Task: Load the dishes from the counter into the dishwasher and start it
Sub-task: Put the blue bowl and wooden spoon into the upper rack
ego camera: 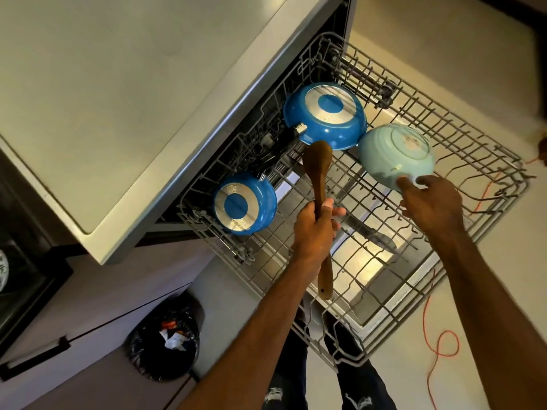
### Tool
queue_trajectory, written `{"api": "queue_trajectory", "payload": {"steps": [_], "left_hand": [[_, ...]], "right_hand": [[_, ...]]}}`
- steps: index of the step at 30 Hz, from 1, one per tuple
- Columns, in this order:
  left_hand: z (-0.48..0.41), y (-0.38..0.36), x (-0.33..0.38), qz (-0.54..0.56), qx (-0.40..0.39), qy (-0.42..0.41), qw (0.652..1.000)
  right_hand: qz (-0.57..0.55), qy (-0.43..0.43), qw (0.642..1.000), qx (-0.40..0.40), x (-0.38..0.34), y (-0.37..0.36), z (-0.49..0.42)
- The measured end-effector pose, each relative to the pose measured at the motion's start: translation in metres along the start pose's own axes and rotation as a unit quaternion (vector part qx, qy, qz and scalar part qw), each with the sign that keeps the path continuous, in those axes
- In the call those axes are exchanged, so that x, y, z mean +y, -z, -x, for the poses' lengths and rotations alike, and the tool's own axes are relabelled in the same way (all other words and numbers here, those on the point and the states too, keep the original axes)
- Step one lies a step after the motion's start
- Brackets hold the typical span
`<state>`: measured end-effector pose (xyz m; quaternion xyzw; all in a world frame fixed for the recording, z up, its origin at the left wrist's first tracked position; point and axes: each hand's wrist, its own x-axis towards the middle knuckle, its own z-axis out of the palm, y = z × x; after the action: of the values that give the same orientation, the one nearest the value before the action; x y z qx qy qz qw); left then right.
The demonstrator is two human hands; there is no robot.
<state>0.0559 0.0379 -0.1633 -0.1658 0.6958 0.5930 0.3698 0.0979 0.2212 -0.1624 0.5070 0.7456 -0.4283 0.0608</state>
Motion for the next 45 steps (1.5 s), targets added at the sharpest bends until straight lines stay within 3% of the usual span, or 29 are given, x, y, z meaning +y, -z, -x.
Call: {"api": "queue_trajectory", "payload": {"steps": [3,8,10,13,18,24,38,45], "left_hand": [[0.002,-0.001,0.003,0.007,-0.027,0.01,1.0],[-0.005,-0.003,0.007,0.026,-0.063,0.053,0.996],[-0.008,-0.003,0.011,0.026,-0.07,0.063,0.995],[-0.015,-0.001,0.013,-0.001,-0.09,0.066,0.994],[-0.028,0.011,0.009,-0.12,-0.073,0.045,0.989],[-0.034,0.035,0.008,-0.131,-0.036,0.037,0.99],[-0.037,0.052,0.013,-0.117,0.002,0.018,0.993],[-0.031,0.056,0.017,-0.098,0.001,0.012,0.995]], "right_hand": [[-0.009,0.042,0.998,-0.049,-0.007,-0.005,0.027],[-0.012,0.079,0.965,-0.248,-0.016,-0.023,0.061],[-0.046,0.07,0.953,-0.291,-0.014,-0.031,0.064],[-0.052,0.102,0.961,-0.251,-0.007,-0.039,0.061],[0.056,0.21,0.964,-0.152,-0.002,-0.043,0.047],[0.129,0.242,0.957,-0.092,0.009,-0.072,0.023],[0.226,0.34,0.911,-0.054,0.003,-0.124,-0.024],[0.244,0.29,0.922,-0.079,-0.001,-0.122,-0.023]]}}
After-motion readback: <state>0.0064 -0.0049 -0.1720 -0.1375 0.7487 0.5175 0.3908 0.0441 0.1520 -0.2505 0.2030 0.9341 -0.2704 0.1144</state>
